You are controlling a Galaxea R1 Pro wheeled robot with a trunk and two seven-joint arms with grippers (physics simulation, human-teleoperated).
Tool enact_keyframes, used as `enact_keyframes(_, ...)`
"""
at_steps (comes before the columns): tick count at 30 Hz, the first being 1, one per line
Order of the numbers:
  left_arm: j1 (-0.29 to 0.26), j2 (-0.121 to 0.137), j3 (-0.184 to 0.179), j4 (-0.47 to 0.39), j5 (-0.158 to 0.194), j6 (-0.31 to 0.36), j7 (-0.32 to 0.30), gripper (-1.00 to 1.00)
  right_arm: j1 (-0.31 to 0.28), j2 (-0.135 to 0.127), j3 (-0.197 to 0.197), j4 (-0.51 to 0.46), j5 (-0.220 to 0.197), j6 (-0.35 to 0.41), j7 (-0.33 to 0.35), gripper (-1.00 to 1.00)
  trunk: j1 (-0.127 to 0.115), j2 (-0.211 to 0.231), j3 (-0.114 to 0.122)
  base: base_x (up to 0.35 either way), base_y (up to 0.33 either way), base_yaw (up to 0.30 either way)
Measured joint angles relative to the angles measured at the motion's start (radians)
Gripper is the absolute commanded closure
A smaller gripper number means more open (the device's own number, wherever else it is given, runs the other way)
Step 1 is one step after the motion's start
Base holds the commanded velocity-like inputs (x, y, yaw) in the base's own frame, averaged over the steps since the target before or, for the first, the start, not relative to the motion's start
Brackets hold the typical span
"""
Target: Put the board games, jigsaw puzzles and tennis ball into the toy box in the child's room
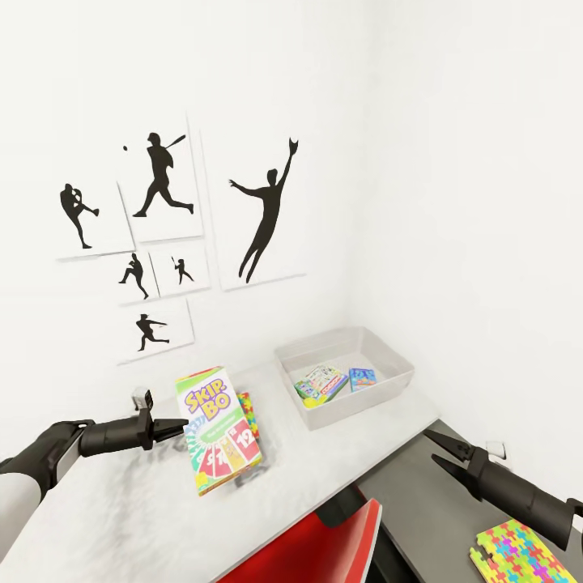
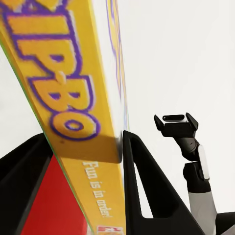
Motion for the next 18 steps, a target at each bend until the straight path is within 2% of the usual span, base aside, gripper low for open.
enact_keyframes(18, -0.01, -0.011, 0.007, -0.006, 0.001, 0.015, 0.0, 1.0, 0.0, 0.0, 0.0, 0.0, 0.0, 0.002, 0.002, -1.0, 0.0, 0.0, 0.0, 0.0, 0.0, 0.0)
